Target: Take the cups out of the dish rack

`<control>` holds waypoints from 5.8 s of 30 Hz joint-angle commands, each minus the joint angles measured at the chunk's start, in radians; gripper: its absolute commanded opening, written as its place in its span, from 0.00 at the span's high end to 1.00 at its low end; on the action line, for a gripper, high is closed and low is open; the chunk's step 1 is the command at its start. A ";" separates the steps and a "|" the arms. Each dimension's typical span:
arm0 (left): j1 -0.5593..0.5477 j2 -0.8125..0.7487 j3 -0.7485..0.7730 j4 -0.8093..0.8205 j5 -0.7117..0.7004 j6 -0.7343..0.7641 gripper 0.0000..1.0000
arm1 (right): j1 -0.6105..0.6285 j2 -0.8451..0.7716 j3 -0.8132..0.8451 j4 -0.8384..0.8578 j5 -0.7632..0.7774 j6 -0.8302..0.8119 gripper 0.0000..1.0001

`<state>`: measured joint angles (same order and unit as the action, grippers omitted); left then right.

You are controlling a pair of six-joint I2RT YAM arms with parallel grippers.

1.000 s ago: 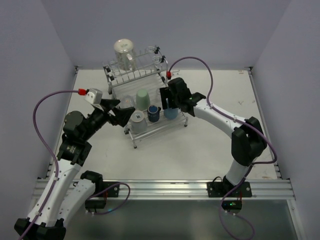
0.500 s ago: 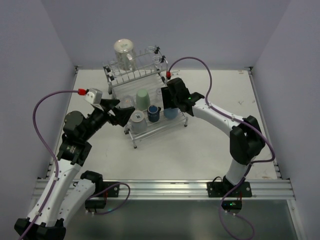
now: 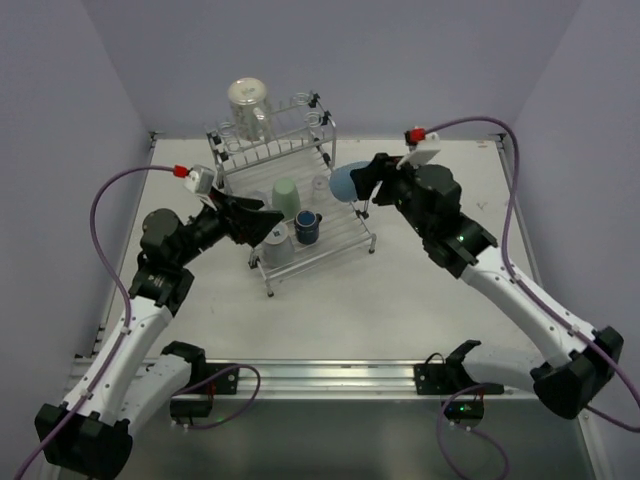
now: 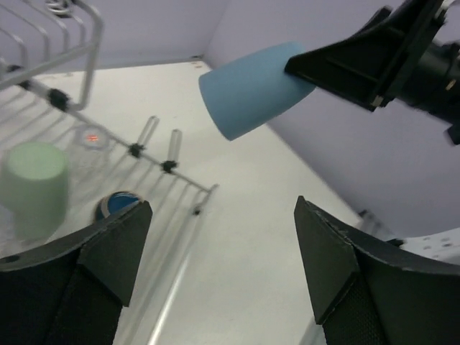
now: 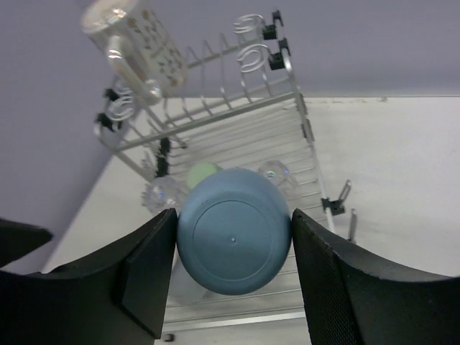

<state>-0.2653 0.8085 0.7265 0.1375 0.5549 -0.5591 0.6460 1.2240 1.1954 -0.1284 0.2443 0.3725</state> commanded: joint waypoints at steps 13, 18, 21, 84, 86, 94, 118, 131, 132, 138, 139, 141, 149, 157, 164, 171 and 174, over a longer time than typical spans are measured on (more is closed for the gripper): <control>-0.253 0.247 0.031 0.438 0.017 -0.283 0.27 | -0.154 -0.281 -0.387 0.519 -0.525 0.470 0.79; -0.261 0.270 0.036 0.433 -0.010 -0.282 0.30 | -0.161 -0.313 -0.419 0.532 -0.530 0.476 0.79; -0.275 0.299 0.050 0.435 -0.013 -0.269 0.30 | -0.163 -0.305 -0.425 0.539 -0.550 0.486 0.79; -0.789 0.626 0.537 -0.426 -0.408 0.619 1.00 | -0.155 -0.411 -0.430 -0.074 -0.508 0.247 0.22; -0.796 0.627 0.539 -0.418 -0.438 0.619 1.00 | -0.155 -0.403 -0.436 -0.086 -0.478 0.244 0.25; -0.825 0.699 0.553 -0.417 -0.480 0.619 1.00 | -0.154 -0.419 -0.453 -0.212 -0.379 0.207 0.41; -0.835 0.991 0.774 -0.593 -0.676 0.527 1.00 | -0.498 -0.702 -0.435 -0.229 0.014 0.367 0.17; -0.813 1.141 0.974 -0.743 -0.625 0.553 1.00 | -0.531 -0.735 -0.428 -0.231 -0.123 0.404 0.19; -0.813 1.149 0.985 -0.775 -0.621 0.554 1.00 | -0.531 -0.744 -0.430 -0.231 -0.109 0.402 0.19; -0.818 1.202 1.045 -0.849 -0.567 0.582 1.00 | -0.531 -0.788 -0.405 -0.246 0.006 0.344 0.19; -0.818 1.213 1.057 -0.863 -0.566 0.584 1.00 | -0.531 -0.787 -0.399 -0.250 0.007 0.342 0.19; -0.821 1.242 1.086 -0.897 -0.564 0.585 1.00 | -0.532 -0.787 -0.398 -0.254 0.001 0.344 0.19; -0.827 1.301 1.140 -0.917 -0.535 0.584 0.89 | -0.531 -0.770 -0.365 -0.255 -0.050 0.330 0.18; -0.828 1.348 1.223 -0.949 -0.538 0.590 0.57 | -0.532 -0.773 -0.372 -0.258 -0.053 0.306 0.18; -0.828 1.321 1.246 -0.925 -0.581 0.574 0.36 | -0.531 -0.787 -0.341 -0.287 -0.050 0.279 0.18; -0.816 1.171 1.191 -0.793 -0.654 0.516 0.00 | -0.531 -0.836 -0.310 -0.335 -0.042 0.253 0.18; -0.796 1.074 1.147 -0.693 -0.674 0.481 0.00 | -0.531 -0.857 -0.292 -0.359 -0.056 0.246 0.19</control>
<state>-1.0821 2.0544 1.8950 -0.7021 -0.0708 -0.0273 0.1173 0.3866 0.8516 -0.4618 0.1917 0.6464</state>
